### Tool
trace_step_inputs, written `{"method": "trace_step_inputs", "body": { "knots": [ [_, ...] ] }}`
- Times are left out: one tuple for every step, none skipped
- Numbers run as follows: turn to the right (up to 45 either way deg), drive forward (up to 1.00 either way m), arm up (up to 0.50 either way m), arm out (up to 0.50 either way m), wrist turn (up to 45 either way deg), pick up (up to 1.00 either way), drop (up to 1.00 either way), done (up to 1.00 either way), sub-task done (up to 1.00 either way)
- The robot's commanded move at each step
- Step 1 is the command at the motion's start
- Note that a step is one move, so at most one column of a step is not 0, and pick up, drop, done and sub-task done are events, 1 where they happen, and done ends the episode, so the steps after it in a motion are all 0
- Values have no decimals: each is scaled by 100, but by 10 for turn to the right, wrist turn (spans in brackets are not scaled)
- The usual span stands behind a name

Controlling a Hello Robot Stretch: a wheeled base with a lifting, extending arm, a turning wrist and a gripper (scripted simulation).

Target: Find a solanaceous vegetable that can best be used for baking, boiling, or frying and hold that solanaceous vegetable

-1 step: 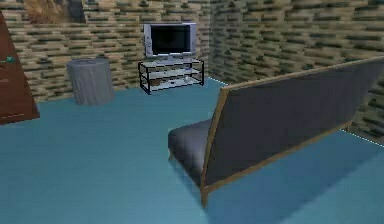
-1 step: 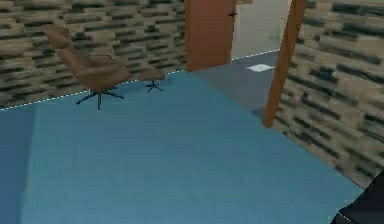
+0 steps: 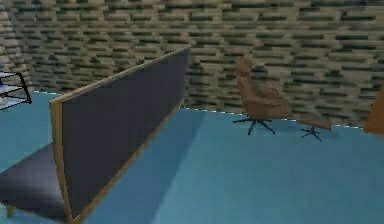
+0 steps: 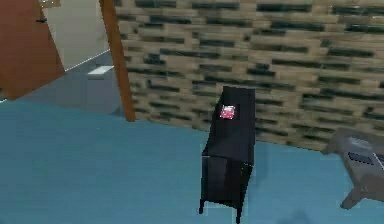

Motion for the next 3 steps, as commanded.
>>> {"method": "trace_step_inputs", "body": {
  "knots": [
    [450,0,0,0,0,0,0,0,0],
    [90,0,0,0,0,0,0,0,0],
    [0,100,0,0,0,0,0,0,0]
  ]
}}
